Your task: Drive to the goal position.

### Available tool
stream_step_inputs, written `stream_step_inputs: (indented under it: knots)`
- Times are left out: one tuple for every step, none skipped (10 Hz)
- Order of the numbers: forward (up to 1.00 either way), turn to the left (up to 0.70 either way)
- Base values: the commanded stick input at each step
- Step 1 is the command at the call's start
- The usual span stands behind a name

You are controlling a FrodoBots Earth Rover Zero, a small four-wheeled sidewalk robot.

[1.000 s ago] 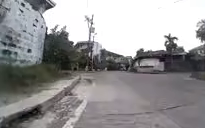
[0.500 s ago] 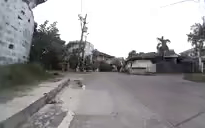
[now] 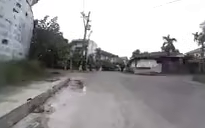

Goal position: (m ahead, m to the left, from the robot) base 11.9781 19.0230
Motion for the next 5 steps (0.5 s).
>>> stream_step_inputs:
  knots:
    - [1.00,0.00]
    - [1.00,0.00]
    - [1.00,0.00]
    - [1.00,0.00]
    - [0.98,0.00]
